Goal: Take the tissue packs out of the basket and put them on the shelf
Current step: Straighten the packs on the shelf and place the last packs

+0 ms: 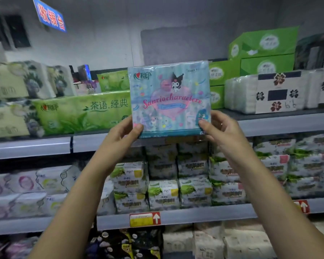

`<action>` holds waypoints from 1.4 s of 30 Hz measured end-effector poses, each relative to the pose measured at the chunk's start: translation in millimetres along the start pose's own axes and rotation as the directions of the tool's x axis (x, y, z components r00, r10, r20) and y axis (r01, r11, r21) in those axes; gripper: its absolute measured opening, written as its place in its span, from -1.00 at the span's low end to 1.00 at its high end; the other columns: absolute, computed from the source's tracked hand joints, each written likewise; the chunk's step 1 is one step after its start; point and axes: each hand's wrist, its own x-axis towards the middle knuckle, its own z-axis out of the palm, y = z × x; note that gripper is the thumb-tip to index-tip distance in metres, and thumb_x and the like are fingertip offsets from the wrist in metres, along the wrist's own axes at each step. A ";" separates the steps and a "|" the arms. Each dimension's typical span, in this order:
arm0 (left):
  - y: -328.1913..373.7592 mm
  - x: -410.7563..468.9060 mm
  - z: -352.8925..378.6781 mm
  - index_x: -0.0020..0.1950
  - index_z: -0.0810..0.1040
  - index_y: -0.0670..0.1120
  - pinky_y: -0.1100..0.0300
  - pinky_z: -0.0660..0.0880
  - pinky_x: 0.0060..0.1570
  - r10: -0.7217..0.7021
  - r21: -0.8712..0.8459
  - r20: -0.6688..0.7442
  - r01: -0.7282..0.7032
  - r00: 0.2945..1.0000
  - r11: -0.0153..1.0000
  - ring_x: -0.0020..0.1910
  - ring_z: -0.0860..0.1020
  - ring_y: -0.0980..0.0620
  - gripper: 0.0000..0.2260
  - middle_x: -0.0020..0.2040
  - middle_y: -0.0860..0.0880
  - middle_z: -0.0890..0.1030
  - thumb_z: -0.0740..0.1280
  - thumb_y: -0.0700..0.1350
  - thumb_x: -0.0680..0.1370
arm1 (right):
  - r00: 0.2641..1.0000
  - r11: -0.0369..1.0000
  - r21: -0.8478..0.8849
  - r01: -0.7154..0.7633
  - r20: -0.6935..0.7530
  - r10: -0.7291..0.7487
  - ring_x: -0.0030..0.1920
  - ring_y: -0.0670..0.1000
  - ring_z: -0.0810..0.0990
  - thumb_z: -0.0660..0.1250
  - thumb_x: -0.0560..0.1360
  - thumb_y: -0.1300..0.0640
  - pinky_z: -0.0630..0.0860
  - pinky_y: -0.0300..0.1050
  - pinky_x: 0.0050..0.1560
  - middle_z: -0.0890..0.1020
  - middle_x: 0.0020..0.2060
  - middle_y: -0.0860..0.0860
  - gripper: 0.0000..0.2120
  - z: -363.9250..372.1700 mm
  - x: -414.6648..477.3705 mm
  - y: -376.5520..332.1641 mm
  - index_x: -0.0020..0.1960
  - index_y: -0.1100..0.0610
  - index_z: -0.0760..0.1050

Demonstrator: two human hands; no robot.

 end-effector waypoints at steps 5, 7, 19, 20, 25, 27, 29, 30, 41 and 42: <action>-6.5 35.6 -4.8 0.11 0.53 0.12 0.20 0.46 0.07 0.092 0.273 -0.080 -0.067 0.993 0.960 0.01 0.57 0.28 -0.84 0.00 0.22 0.64 0.24 0.07 0.58 | 0.992 0.916 -0.380 0.125 0.046 -0.116 0.16 -0.09 0.57 0.31 0.52 -0.02 0.52 0.02 0.19 0.61 0.16 -0.05 -0.62 -1.8 38.5 2.0 0.29 0.08 0.45; -8.5 46.4 -2.0 0.08 0.53 0.02 0.14 0.47 -0.03 0.137 0.402 -0.126 -0.076 0.982 0.912 -0.02 0.59 0.13 -0.86 -0.02 0.07 0.65 0.25 0.03 0.60 | 0.987 0.875 -0.457 0.159 0.067 -0.145 0.14 -0.05 0.58 0.31 0.53 0.03 0.53 0.06 0.17 0.61 0.16 -0.02 -0.67 -0.7 51.6 2.9 0.27 0.09 0.46; -21.7 65.4 -3.5 -0.05 0.65 -0.15 0.23 0.37 -0.23 0.315 0.631 -0.217 -0.113 0.924 0.768 -0.17 0.52 -0.05 -0.71 -0.18 -0.11 0.53 0.28 0.05 0.56 | 0.989 0.728 -0.673 0.129 0.038 -0.140 0.17 0.04 0.56 0.35 0.49 -0.04 0.52 0.01 0.14 0.58 0.21 0.04 -0.52 -3.2 74.4 2.7 0.35 0.12 0.41; -21.8 66.0 -3.7 -0.15 0.62 -0.19 0.14 0.35 -0.28 0.314 0.636 -0.219 -0.109 0.924 0.764 -0.23 0.49 -0.10 -0.64 -0.25 -0.17 0.51 0.25 0.08 0.58 | 0.990 0.722 -0.680 0.127 0.038 -0.139 0.16 0.05 0.57 0.35 0.49 -0.05 0.53 0.03 0.13 0.59 0.20 0.04 -0.52 -2.7 74.8 1.1 0.34 0.11 0.41; -18.9 69.0 -5.8 -0.38 0.42 -0.35 0.11 0.26 -0.38 0.269 0.565 -0.261 -0.080 0.927 0.821 -0.47 0.35 -0.07 -0.40 -0.45 -0.34 0.44 0.23 0.17 0.57 | 0.982 0.656 -0.740 0.149 0.033 -0.185 0.03 0.07 0.60 0.36 0.49 -0.01 0.51 -0.08 0.01 0.64 0.08 0.07 -0.63 2.9 73.8 1.1 0.24 0.13 0.50; -18.3 72.9 -3.6 -0.41 0.41 -0.34 0.13 0.14 -0.41 0.270 0.596 -0.281 -0.053 0.921 0.801 -0.48 0.27 0.01 -0.40 -0.51 -0.21 0.33 0.23 0.17 0.56 | 0.985 0.679 -0.723 0.130 0.015 -0.173 0.03 0.07 0.61 0.38 0.48 0.00 0.54 -0.03 0.05 0.65 0.07 0.07 -0.63 3.8 75.1 0.3 0.23 0.13 0.51; -20.2 77.6 -1.2 -0.39 0.47 -0.34 0.11 0.13 -0.42 0.289 0.615 -0.313 -0.039 0.905 0.787 -0.48 0.24 0.00 -0.41 -0.52 -0.16 0.31 0.24 0.16 0.56 | 0.987 0.685 -0.719 0.112 0.003 -0.159 0.00 0.05 0.61 0.41 0.45 0.00 0.55 -0.02 0.04 0.65 0.05 0.06 -0.62 3.6 77.5 -0.3 0.22 0.13 0.53; -21.3 78.9 -0.7 -0.39 0.49 -0.33 0.11 0.17 -0.43 0.295 0.618 -0.324 -0.035 0.899 0.785 -0.50 0.27 -0.05 -0.41 -0.54 -0.17 0.34 0.24 0.17 0.55 | 0.989 0.692 -0.715 0.102 -0.003 -0.150 -0.01 0.03 0.62 0.43 0.44 0.01 0.56 -0.04 0.03 0.65 0.03 0.05 -0.62 3.4 78.6 0.0 0.20 0.13 0.54; -29.7 84.9 0.3 -0.46 0.49 -0.18 0.00 0.39 -0.41 0.353 0.670 -0.354 -0.029 0.866 0.742 -0.46 0.48 -0.20 -0.39 -0.54 -0.17 0.46 0.14 0.36 0.40 | 0.998 0.671 -0.741 0.024 -0.023 -0.060 -0.10 -0.05 0.59 0.47 0.40 0.03 0.50 -0.20 -0.11 0.67 0.00 0.01 -0.69 4.5 84.3 3.3 0.11 0.08 0.55; -29.0 85.2 -0.3 -0.46 0.49 -0.16 0.02 0.38 -0.41 0.341 0.679 -0.354 -0.012 0.871 0.734 -0.46 0.48 -0.18 -0.39 -0.55 -0.14 0.45 0.13 0.37 0.38 | 0.998 0.668 -0.743 0.028 -0.017 -0.062 -0.11 -0.07 0.59 0.47 0.40 0.04 0.48 -0.22 -0.13 0.68 -0.01 0.00 -0.70 4.2 84.5 3.5 0.10 0.08 0.56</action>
